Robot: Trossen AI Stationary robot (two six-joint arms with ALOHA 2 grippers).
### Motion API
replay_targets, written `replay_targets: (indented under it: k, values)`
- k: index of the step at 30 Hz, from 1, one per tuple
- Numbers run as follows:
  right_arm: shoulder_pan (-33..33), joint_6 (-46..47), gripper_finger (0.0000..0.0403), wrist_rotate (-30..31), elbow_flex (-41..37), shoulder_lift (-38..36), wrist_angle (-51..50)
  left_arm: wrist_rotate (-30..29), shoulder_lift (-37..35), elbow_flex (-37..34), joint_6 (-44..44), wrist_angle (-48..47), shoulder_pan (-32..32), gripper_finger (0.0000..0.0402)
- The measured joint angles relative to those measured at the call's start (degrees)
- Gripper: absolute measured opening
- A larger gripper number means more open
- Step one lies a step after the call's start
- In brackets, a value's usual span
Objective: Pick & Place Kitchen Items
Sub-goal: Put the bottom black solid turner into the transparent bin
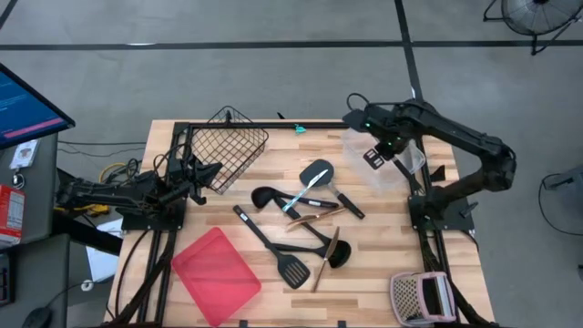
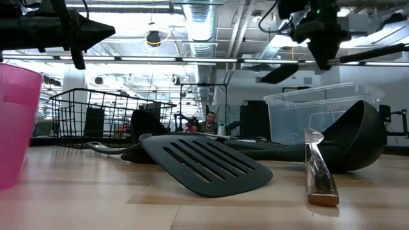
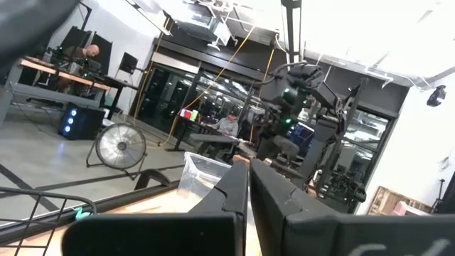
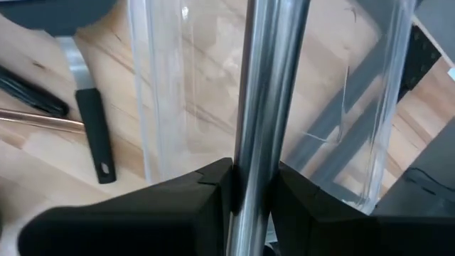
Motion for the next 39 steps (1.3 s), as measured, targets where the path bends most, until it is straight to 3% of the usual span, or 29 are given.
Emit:
replay_targets:
  k: [8, 19, 22, 29, 39]
  values:
    - [0.2, -1.6, 0.0068, 0.0, -1.3, 2.6, 0.1, 0.0, 0.0, 0.0, 0.0, 0.0, 0.0, 0.0002]
    - [0.9, 2.0, 0.0067, -5.0, -1.2, -10.0, 1.4, 0.0, 0.0, 0.0, 0.0, 0.0, 0.0, 0.0002]
    - [0.9, 3.8, 0.0067, -8.5, -1.2, -14.2, 4.3, 0.0, 0.0, 0.0, 0.0, 0.0, 0.0, 0.0002]
    - [0.3, 12.6, 0.0067, -18.7, -3.8, -22.6, 0.3, 0.0, 0.0, 0.0, 0.0, 0.0, 0.0, 0.0002]
    - [-2.4, 15.6, 0.0067, -19.1, -7.6, -22.0, 0.1, 0.0, 0.0, 0.0, -0.1, 0.0, 0.0, 0.0002]
